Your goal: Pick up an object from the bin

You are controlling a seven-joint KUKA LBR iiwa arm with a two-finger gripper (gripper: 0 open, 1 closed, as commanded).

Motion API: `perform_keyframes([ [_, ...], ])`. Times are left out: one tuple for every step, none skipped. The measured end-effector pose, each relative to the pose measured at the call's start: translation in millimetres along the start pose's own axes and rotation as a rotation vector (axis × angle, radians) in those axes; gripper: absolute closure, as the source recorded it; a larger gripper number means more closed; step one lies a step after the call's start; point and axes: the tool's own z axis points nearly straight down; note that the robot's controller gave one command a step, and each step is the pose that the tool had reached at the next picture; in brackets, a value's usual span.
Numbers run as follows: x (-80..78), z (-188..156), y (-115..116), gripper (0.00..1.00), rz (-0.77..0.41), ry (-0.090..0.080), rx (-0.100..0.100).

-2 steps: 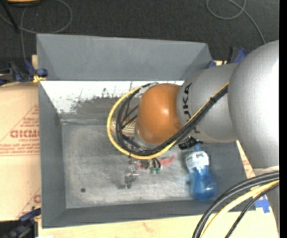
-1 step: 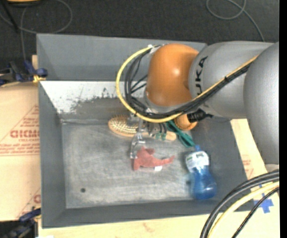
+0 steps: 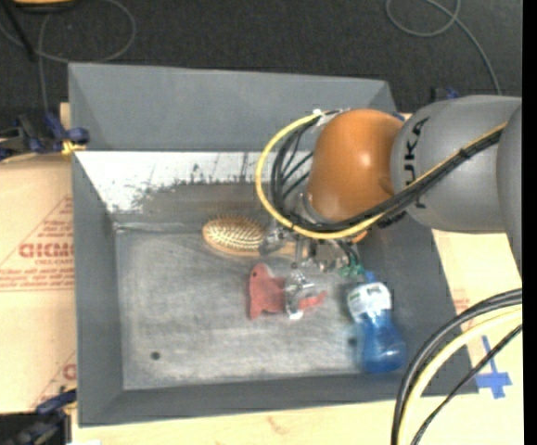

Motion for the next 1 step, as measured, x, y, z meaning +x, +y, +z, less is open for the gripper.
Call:
perform_keyframes([
  [18.9,31.2,-3.8,0.0,0.164,0.001,-0.001],
])
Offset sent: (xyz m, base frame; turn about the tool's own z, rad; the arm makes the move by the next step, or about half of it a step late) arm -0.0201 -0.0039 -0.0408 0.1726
